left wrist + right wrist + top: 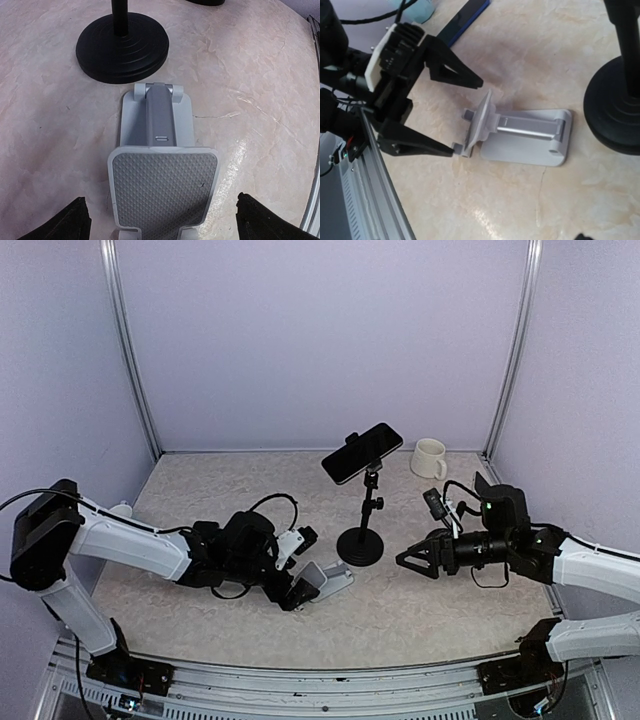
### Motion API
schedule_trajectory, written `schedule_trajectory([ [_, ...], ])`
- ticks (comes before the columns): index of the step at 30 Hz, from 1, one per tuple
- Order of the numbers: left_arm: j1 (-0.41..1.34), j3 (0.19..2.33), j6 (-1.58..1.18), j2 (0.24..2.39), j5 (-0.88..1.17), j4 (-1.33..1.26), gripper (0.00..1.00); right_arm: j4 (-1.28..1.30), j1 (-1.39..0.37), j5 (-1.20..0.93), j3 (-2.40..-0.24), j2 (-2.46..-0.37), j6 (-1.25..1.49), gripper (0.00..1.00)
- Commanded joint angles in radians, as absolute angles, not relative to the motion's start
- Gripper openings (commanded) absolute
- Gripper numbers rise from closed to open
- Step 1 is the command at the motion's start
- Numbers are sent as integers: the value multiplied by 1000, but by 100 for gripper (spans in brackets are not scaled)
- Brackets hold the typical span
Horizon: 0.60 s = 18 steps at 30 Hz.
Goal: Remove the phone from the phone stand
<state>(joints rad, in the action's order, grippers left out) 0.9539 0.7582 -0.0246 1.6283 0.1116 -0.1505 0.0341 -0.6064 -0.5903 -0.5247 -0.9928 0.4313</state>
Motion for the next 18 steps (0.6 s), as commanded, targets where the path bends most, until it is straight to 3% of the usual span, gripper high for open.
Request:
schedule_trajectory([
  [1,971,806,0,1675,144,-193,99,42,-618,-589,-526,-975,423,82],
  [10,988,851,-28,1756,123,-212,97,28,-618,-579,-517,-970,431,82],
  [18,1003,861,-51,1769,17,-199,79,33,-618,-571,-513,-965,431,82],
])
